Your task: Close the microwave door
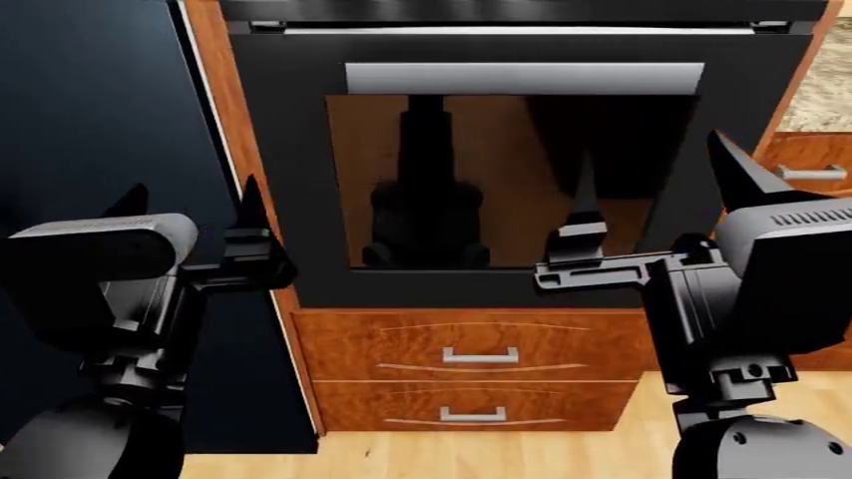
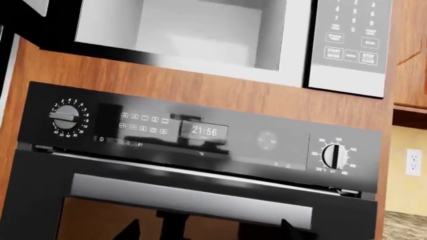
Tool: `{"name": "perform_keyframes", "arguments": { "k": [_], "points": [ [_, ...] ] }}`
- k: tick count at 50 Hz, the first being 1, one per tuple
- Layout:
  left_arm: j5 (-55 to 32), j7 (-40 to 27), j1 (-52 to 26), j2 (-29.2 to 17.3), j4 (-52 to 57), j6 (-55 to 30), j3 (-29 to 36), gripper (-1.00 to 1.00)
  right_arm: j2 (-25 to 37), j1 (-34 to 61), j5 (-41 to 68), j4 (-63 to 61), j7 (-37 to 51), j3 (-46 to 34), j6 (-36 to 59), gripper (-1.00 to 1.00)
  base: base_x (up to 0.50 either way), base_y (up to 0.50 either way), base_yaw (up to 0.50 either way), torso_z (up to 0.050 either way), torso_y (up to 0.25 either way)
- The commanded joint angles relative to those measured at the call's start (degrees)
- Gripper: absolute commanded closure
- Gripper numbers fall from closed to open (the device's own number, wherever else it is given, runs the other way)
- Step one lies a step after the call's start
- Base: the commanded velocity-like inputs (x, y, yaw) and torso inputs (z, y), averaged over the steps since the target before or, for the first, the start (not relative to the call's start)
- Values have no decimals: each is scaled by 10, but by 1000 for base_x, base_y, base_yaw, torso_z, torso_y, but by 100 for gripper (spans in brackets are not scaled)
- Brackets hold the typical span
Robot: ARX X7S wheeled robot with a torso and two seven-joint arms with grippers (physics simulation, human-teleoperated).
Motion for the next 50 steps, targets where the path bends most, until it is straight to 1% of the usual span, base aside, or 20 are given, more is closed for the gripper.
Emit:
{"name": "perform_keyframes", "arguments": {
  "k": [1,50],
  "points": [
    [-6,-4,-1,-3,2,-1,1,-100,-15,5,-37,-3,-31,-1,2,-100,0,500,0,0,0],
    [-22,-20,-5,-15,-2,1,10,-100,-17,16,-45,-3,-40,7,4,-100,0,500,0,0,0]
  ]
}}
